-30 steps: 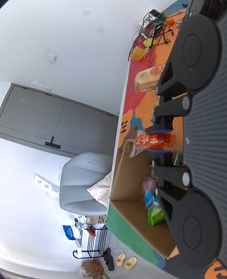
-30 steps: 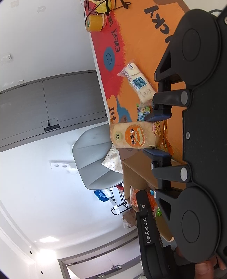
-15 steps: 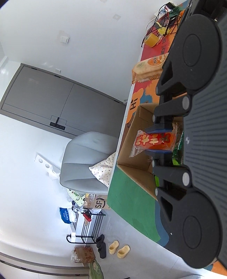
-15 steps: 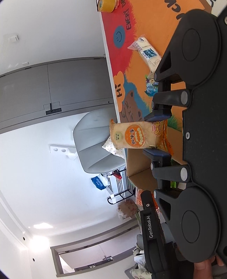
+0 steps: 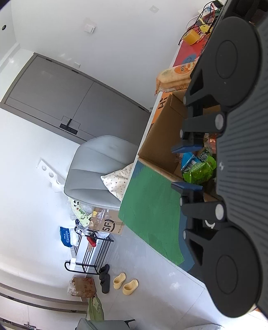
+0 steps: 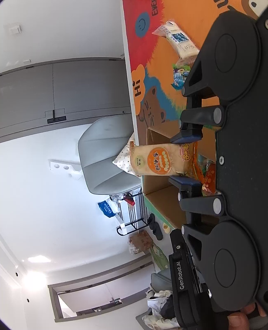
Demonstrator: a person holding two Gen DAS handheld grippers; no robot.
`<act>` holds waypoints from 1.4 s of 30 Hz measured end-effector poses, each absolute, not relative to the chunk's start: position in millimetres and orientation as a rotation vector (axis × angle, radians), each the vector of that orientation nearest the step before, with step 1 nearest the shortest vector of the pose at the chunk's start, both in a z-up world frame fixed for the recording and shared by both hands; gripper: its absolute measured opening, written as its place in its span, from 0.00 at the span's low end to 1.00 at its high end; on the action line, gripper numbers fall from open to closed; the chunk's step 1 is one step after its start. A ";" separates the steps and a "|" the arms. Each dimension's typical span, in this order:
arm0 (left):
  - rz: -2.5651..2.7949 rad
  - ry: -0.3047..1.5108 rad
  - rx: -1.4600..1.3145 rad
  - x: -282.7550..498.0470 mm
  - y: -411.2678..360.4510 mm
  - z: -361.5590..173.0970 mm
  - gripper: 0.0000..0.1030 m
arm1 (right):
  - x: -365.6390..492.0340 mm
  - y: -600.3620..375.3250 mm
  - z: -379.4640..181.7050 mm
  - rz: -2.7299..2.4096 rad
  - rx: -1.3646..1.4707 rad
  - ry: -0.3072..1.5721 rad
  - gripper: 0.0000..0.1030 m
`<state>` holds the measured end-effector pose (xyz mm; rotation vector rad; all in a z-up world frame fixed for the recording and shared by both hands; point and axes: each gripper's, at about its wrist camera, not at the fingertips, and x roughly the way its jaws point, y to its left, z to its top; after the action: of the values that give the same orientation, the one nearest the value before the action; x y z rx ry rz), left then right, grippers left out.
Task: Organize snacks
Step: 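Open both tools to drop the red-orange pack and cake into the box, then move both tools back toward the foil pack and berry-print cake bar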
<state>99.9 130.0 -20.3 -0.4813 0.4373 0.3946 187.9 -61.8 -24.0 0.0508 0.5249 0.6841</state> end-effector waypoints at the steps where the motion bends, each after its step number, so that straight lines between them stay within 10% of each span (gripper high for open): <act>1: 0.399 0.437 -0.483 98.1 132.2 -20.7 0.28 | 187.9 -57.7 -24.6 0.688 0.048 0.527 0.33; 11: 0.449 0.420 -0.512 85.8 151.4 -21.5 0.40 | 193.2 -33.1 -23.2 0.719 0.053 0.539 0.37; 14: 0.451 0.424 -0.516 85.4 153.7 -22.4 0.45 | 193.3 -32.8 -26.3 0.672 0.050 0.554 0.72; 31: 0.436 0.433 -0.439 99.2 114.3 -12.6 0.85 | 191.6 -97.3 -26.1 0.570 0.109 0.564 0.82; 42: 0.392 0.472 -0.380 116.3 67.9 -12.5 0.87 | 197.6 -153.9 -31.7 0.486 0.167 0.569 0.91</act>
<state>116.3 67.9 -12.5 -0.3803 0.4722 0.3920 197.6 -153.9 -31.7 0.1675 0.5686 0.4864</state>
